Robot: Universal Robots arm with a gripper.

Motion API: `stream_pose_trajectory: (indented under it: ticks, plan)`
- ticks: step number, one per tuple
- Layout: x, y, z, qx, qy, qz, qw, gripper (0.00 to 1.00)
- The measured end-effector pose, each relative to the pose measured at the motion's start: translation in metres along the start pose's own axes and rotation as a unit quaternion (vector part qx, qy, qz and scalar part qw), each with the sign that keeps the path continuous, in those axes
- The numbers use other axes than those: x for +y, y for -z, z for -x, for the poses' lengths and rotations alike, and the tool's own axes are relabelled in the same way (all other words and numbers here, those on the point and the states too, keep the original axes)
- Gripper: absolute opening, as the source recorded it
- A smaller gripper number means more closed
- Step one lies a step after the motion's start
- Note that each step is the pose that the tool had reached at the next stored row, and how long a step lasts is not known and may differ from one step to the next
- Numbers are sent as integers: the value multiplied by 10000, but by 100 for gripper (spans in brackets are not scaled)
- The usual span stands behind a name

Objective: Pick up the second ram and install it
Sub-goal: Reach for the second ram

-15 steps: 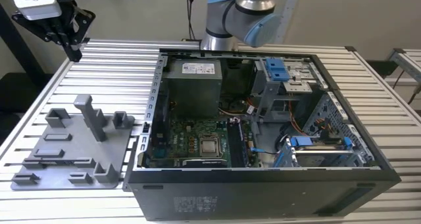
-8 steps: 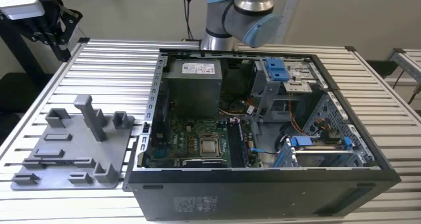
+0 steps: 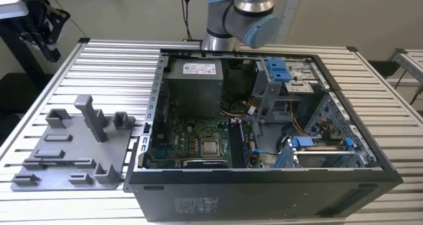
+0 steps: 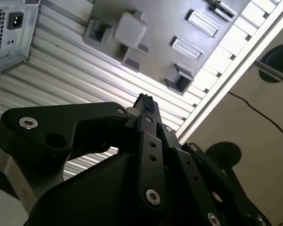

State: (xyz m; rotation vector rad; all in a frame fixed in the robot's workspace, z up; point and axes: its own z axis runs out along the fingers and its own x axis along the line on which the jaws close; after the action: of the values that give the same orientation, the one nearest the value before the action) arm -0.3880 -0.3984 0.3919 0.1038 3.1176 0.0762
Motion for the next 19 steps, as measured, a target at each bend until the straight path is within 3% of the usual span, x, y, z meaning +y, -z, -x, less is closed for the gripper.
stream_pose_trajectory:
  ticks: [4,7,13,19]
  plan:
    - [-11,2,-168,0,7,5,10000,11]
    - [-16,3,-243,-2,30,6,10000,11]
    - [-18,0,-263,11,331,12,9995,11]
    - [-21,-3,-263,11,342,13,9994,11]
